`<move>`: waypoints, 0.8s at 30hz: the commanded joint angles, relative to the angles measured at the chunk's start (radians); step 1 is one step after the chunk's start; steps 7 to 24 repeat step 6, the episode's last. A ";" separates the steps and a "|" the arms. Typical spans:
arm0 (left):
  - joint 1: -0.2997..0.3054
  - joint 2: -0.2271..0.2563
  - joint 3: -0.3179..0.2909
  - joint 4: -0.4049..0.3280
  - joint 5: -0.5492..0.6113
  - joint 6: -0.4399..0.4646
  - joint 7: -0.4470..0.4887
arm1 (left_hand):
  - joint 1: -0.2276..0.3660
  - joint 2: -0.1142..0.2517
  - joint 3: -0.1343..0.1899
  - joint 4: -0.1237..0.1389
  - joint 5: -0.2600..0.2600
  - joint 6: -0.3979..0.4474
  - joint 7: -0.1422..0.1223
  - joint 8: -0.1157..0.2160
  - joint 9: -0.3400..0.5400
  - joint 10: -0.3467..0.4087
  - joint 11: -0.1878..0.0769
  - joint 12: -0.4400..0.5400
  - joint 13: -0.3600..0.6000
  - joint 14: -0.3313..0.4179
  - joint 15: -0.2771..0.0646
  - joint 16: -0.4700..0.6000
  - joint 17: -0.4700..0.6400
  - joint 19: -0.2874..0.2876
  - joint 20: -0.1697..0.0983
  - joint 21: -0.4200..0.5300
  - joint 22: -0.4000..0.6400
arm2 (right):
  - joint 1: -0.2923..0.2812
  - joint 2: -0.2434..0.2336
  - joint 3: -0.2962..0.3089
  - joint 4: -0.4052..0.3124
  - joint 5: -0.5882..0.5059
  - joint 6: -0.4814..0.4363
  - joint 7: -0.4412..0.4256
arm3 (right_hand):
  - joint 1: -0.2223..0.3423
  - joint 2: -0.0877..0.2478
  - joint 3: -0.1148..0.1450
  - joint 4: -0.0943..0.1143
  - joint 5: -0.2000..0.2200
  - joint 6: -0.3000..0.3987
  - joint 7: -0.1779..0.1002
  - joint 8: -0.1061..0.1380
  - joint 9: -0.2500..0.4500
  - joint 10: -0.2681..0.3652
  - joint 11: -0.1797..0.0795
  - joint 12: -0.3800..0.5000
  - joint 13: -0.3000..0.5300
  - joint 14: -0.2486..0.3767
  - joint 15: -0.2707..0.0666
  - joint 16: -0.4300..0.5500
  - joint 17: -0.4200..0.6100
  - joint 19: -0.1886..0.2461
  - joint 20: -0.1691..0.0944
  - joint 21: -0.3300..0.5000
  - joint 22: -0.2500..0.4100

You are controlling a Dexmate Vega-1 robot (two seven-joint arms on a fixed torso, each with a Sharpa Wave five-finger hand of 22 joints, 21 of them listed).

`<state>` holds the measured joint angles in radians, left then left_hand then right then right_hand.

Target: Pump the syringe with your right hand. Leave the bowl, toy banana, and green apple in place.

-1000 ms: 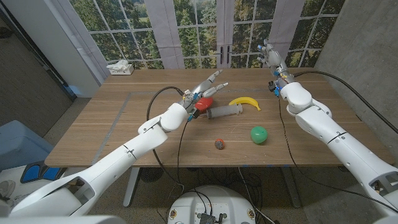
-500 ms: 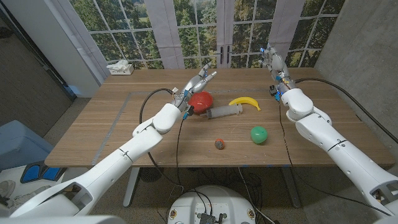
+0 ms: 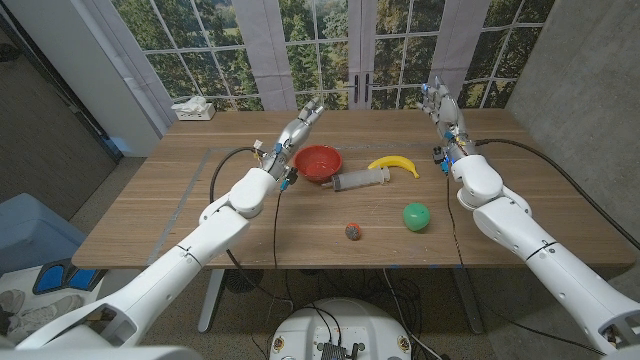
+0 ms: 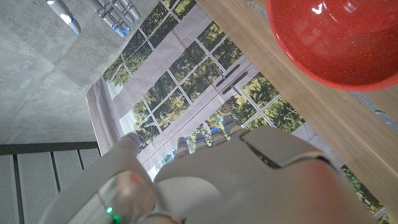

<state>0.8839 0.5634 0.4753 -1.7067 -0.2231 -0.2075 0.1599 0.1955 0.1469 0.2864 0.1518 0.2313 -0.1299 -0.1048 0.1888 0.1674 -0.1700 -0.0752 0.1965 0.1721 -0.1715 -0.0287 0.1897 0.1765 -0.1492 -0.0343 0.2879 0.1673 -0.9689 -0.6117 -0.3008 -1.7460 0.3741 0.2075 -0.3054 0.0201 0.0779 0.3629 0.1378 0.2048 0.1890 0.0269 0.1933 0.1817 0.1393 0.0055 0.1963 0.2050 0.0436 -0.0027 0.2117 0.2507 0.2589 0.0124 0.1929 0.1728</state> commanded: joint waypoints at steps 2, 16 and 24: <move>0.050 0.004 -0.076 0.037 -0.172 -0.082 -0.040 | -0.009 0.063 0.046 0.008 0.022 0.015 0.024 -0.003 0.001 -0.055 0.003 0.008 0.000 -0.076 -0.076 0.001 -0.002 0.019 -0.051 -0.013 0.002 | -0.143 0.014 0.057 -0.098 -0.001 0.033 -0.086 | 0.009 0.005 0.001 -0.008 -0.002 0.008 0.004 0.002 0.001 0.008 0.010 0.006 -0.002 0.009 0.000 0.006 -0.001 0.012 -0.001 0.006 0.000; 0.066 -0.035 -0.104 0.080 -0.194 -0.157 -0.006 | -0.004 0.072 0.123 0.015 0.051 0.018 0.039 -0.007 0.001 -0.050 0.010 0.001 0.000 -0.067 -0.076 -0.004 -0.004 0.033 -0.078 -0.027 0.002 | -0.192 0.014 0.083 -0.137 -0.005 0.036 -0.111 | 0.011 0.006 0.002 -0.010 -0.002 0.009 0.005 0.002 0.001 0.010 0.011 0.006 -0.002 0.012 -0.002 0.006 -0.003 0.013 0.000 0.006 0.000; 0.066 -0.035 -0.104 0.080 -0.194 -0.157 -0.006 | -0.004 0.072 0.123 0.015 0.051 0.018 0.039 -0.007 0.001 -0.050 0.010 0.001 0.000 -0.067 -0.076 -0.004 -0.004 0.033 -0.078 -0.027 0.002 | -0.192 0.014 0.083 -0.137 -0.005 0.036 -0.111 | 0.011 0.006 0.002 -0.010 -0.002 0.009 0.005 0.002 0.001 0.010 0.011 0.006 -0.002 0.012 -0.002 0.006 -0.003 0.013 0.000 0.006 0.000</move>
